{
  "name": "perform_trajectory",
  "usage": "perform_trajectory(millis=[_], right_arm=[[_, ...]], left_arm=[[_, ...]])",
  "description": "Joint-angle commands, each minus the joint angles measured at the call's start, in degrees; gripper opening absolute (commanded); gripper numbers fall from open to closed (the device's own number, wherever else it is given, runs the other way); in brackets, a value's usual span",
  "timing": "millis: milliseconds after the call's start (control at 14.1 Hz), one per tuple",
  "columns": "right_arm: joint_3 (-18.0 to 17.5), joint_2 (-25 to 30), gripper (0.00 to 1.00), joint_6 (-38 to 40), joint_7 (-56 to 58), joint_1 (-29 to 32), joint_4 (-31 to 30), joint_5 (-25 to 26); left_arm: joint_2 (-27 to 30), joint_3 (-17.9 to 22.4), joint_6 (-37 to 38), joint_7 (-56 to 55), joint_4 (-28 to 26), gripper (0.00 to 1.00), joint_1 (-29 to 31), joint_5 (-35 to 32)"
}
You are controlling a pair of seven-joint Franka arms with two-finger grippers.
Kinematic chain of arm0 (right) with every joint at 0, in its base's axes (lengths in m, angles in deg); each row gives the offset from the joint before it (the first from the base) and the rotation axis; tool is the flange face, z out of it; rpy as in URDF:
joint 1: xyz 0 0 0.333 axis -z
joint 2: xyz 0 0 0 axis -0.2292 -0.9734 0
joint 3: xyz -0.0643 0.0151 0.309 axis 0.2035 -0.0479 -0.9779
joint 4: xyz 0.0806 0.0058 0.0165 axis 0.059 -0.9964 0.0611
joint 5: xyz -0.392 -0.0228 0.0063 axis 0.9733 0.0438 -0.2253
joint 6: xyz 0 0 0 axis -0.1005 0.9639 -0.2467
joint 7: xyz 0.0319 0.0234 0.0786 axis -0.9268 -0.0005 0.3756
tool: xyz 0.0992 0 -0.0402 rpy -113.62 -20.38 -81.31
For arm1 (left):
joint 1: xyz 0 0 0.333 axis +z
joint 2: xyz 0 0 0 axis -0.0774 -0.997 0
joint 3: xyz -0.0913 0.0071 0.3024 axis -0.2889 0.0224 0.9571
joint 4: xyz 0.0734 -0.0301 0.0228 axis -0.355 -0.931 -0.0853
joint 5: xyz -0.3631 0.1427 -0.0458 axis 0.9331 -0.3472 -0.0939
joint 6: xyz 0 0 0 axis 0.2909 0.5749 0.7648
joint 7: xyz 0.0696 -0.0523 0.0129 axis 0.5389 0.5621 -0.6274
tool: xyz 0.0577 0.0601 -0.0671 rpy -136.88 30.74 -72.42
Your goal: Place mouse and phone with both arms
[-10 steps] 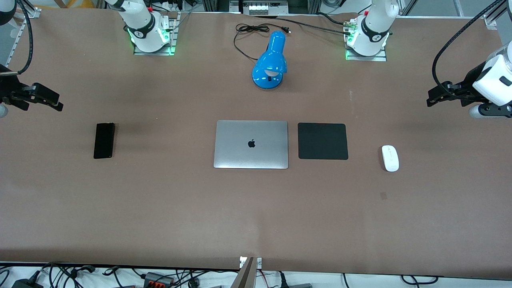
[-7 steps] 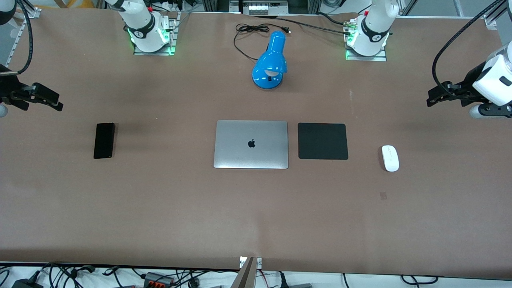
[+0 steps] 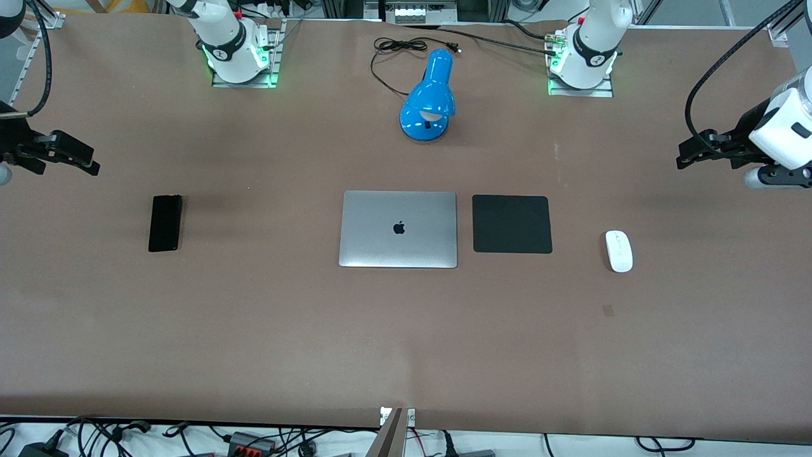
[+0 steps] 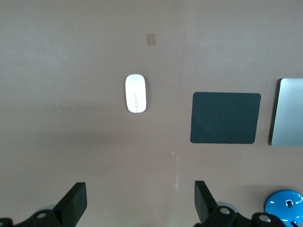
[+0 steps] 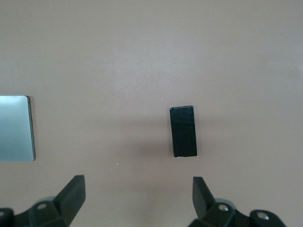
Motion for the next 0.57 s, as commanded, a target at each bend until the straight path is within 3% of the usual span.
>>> perform_trajectory(millis=[0, 284, 497], right_arm=[[0.34, -0.74, 1.0, 0.17, 0.0, -0.64, -0.79, 0.0], [0.34, -5.56, 1.0, -2.29, -0.09, -0.47, -1.4, 0.7], [0.43, -9.34, 1.0, -5.88, -0.09, -0.03, -2.89, 3.51]], left_arm=[[-1.97, -0.25, 3.41, -0.29, 2.79, 1.0, 0.02, -1.15], [-4.87, 0.54, 5.6, 0.5, 2.18, 1.0, 0.9, -1.24], [-11.88, 0.54, 4.31, 0.68, 2.18, 1.0, 1.69, -1.24]])
